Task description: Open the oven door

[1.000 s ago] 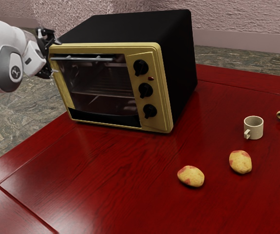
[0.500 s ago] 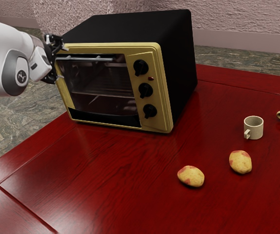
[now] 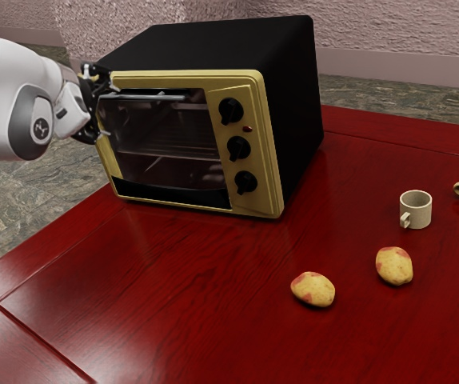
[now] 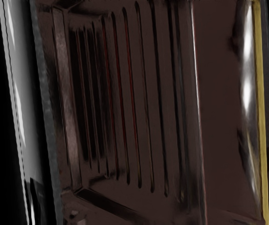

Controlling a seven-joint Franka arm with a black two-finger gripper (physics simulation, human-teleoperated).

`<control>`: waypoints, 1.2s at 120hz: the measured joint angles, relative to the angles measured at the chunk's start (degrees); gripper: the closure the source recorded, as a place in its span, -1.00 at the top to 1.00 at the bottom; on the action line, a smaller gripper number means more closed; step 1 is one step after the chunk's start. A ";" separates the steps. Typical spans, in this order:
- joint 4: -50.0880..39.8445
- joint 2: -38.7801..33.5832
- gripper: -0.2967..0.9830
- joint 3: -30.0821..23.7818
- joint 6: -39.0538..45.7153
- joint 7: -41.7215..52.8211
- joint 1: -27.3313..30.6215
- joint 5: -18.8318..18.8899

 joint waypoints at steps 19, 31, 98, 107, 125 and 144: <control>0.01 -0.20 0.58 -0.12 -2.71 0.15 -0.18 -0.39; -0.07 -0.44 0.54 -0.09 -4.51 0.23 -0.23 -0.50; -25.03 -61.73 0.50 16.18 -19.95 0.22 -27.91 -8.01; 16.79 -36.62 0.51 11.70 -33.32 -2.79 -43.50 -0.90; 38.84 -4.91 0.53 22.25 -53.67 -18.96 -56.10 7.22; 25.67 -0.23 0.53 35.74 -61.42 -34.22 -58.06 -2.98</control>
